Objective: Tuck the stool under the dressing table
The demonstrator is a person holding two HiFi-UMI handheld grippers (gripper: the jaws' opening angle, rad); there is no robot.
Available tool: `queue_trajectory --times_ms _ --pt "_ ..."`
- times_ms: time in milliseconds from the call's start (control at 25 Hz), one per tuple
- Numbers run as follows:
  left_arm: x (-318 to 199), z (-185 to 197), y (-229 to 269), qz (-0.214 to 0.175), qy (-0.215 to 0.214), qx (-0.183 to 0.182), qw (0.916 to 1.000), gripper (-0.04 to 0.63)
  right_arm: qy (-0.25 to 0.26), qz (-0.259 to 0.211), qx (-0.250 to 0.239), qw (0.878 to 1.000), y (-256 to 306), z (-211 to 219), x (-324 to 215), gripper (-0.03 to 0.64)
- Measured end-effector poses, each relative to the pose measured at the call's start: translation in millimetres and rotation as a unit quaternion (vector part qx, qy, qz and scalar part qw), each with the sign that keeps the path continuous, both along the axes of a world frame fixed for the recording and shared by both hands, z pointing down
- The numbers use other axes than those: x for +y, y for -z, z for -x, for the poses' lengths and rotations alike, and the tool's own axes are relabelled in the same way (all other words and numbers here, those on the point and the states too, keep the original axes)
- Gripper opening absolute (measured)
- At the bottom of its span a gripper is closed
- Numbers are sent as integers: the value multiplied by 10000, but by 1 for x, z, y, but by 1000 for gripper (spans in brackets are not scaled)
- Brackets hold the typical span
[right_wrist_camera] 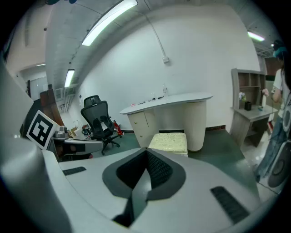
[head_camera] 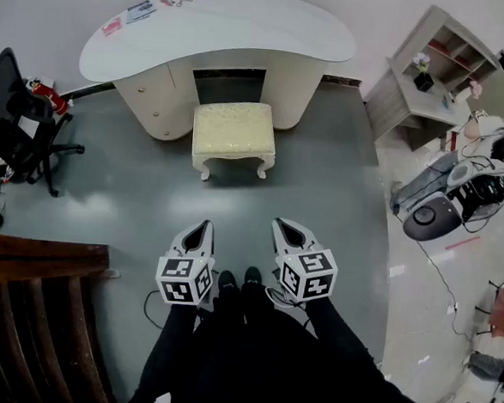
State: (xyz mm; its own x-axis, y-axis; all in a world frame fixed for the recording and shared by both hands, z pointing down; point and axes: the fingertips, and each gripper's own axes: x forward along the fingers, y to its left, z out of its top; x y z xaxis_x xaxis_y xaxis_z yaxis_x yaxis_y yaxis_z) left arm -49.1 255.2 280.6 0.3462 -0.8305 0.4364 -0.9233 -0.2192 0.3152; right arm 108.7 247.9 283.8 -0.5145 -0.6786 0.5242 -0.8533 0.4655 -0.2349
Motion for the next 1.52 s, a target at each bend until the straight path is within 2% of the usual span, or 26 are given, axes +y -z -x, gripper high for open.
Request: queue_trajectory --times_ms 720,1000,1360,1520 --pt "-2 -5 -10 214 131 -99 9996 8 -92 77 -78 9999 -16 -15 -7 5" --pt "-2 3 -15 301 365 -155 9988 8 -444 493 28 9978 -35 -42 -6 5" --pt "-16 21 -9 234 763 -227 9966 8 -936 611 27 9937 -37 -83 -17 5" --pt "-24 19 -7 227 802 -291 9961 8 -933 676 106 9933 -40 -91 -22 5"
